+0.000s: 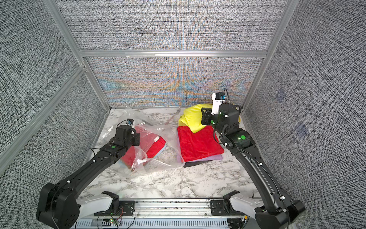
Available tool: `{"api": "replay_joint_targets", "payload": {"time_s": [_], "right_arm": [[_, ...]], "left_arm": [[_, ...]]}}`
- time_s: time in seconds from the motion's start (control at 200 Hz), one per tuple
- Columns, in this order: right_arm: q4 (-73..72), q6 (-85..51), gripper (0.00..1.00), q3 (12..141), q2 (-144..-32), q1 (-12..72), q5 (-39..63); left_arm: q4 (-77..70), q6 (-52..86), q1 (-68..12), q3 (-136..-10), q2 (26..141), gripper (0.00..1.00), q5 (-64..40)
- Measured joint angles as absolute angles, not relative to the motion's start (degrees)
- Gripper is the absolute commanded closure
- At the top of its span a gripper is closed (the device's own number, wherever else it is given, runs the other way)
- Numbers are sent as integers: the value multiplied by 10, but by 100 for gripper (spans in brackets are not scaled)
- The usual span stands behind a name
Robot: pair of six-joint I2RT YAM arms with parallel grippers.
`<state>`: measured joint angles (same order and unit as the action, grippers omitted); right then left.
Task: Take the trousers out of the vacuum bag
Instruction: Place the trousers at the center of the board.
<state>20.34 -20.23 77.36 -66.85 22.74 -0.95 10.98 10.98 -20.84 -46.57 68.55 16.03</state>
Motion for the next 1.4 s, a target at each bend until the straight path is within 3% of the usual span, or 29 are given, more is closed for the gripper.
{"api": "replay_joint_targets", "payload": {"time_s": [0.671,1.106,1.396], "right_arm": [[106,-224,100,755,-769,151,109],[74,-214,100,790,-850,135,135],[62,-226,100,733,-835,124,150]], "left_arm": [[119,140,-186,-420,547,100,226],[120,142,-185,-416,542,100,228],[121,142,-184,-416,548,100,228]]}}
